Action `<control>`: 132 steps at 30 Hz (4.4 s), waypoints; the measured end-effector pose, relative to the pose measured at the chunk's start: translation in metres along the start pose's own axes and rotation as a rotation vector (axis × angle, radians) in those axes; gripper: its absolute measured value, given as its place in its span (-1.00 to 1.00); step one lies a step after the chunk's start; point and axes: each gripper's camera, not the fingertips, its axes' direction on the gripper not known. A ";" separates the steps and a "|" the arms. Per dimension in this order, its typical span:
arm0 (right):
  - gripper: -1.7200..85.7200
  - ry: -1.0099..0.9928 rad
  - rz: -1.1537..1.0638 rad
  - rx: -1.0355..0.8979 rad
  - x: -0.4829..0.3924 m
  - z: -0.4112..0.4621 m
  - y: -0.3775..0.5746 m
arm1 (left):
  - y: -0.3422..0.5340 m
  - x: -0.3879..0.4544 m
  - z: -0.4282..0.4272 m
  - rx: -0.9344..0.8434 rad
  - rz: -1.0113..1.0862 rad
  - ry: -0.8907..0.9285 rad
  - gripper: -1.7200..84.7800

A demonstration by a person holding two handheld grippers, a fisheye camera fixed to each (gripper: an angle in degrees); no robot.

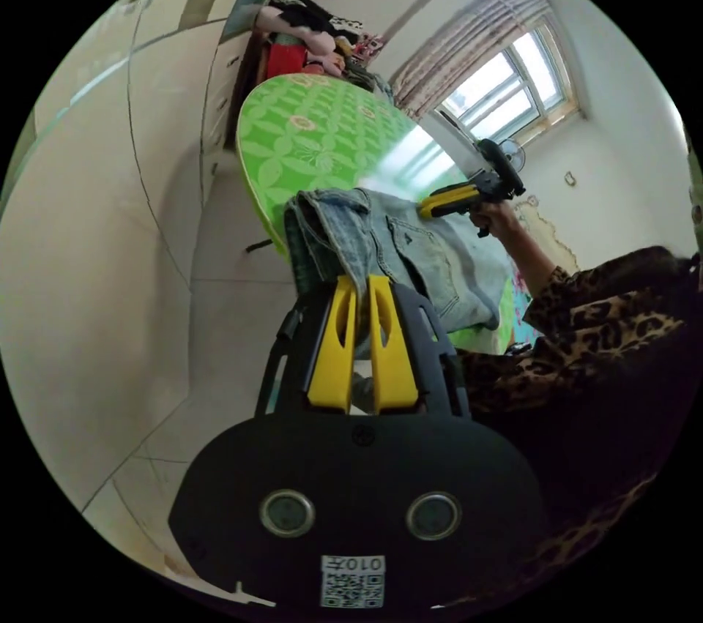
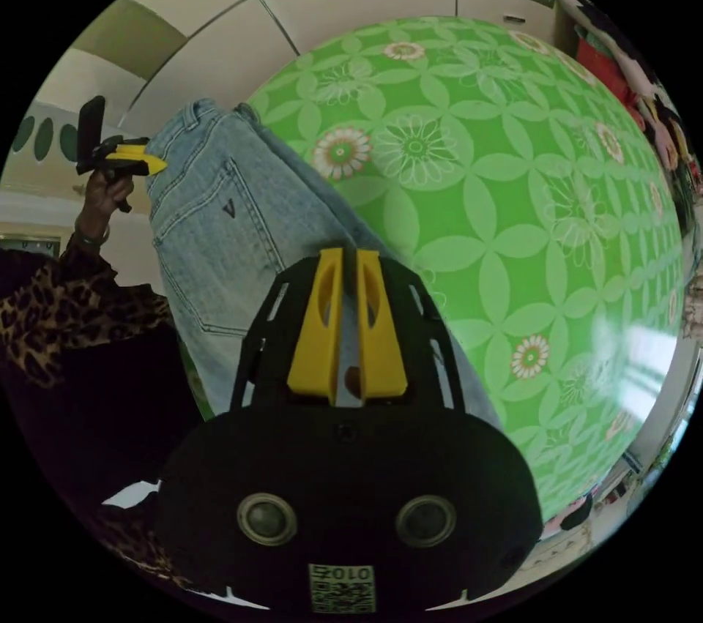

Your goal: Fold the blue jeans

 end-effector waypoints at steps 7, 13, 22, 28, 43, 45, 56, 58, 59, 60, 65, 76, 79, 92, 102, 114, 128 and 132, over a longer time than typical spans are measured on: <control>-0.89 -0.076 0.156 0.090 0.013 -0.029 0.021 | -0.008 -0.016 0.008 -0.017 -0.030 -0.029 -0.92; -0.86 -0.271 0.286 0.159 0.031 -0.047 0.052 | 0.008 -0.063 0.020 0.000 -0.196 0.196 -0.93; -0.88 -0.497 0.400 0.441 0.038 -0.104 0.145 | 0.040 -0.082 -0.026 0.156 -0.255 0.256 -0.96; -0.89 -0.652 0.481 0.491 0.032 -0.107 0.207 | 0.021 -0.054 -0.065 0.238 -0.187 0.027 -0.96; -0.91 -0.806 0.539 0.579 0.046 -0.122 0.269 | -0.005 -0.111 -0.021 0.188 -0.218 0.242 -0.96; -0.91 -0.809 0.536 0.578 0.048 -0.127 0.273 | 0.015 -0.121 -0.047 0.318 -0.286 0.258 -0.96; -0.90 -0.919 0.525 0.613 0.058 -0.148 0.302 | 0.103 -0.149 -0.064 0.371 -0.406 0.454 -0.86; -0.90 -0.877 0.550 0.682 0.056 -0.168 0.341 | 0.107 -0.153 -0.058 0.380 -0.407 0.515 -0.85; -0.90 -0.862 0.572 0.699 0.056 -0.173 0.355 | 0.109 -0.155 -0.053 0.378 -0.415 0.566 -0.85; -0.90 -0.833 0.630 0.748 0.057 -0.183 0.387 | 0.109 -0.156 -0.051 0.371 -0.422 0.587 -0.85; -0.90 -0.733 0.973 1.162 0.058 -0.202 0.556 | 0.096 -0.152 -0.052 0.386 -0.355 0.625 -0.82; -0.90 -0.798 1.280 1.414 0.035 -0.122 0.639 | 0.068 -0.150 -0.021 0.285 -0.385 0.642 -0.88; -0.90 -0.764 1.227 1.325 0.040 -0.119 0.615 | 0.052 -0.125 -0.038 0.202 -0.343 0.406 -0.89; -0.83 -0.589 0.293 0.500 0.072 -0.159 0.263 | 0.052 -0.115 -0.051 0.177 -0.264 0.395 -0.92; -0.68 -0.506 -0.385 -0.077 -0.018 -0.070 -0.066 | 0.139 -0.125 -0.060 0.442 -0.465 0.499 -0.94; -0.70 -0.438 -0.531 -0.339 -0.036 0.035 -0.149 | 0.174 -0.065 -0.028 0.421 -0.538 0.375 -0.94; -0.77 -0.384 -0.471 -0.132 0.005 0.049 -0.126 | 0.043 0.149 -0.030 0.028 -0.078 -0.308 -0.97; -0.85 -0.598 -0.330 0.194 0.051 0.013 -0.087 | 0.001 0.228 -0.029 -0.008 0.198 -0.565 -0.97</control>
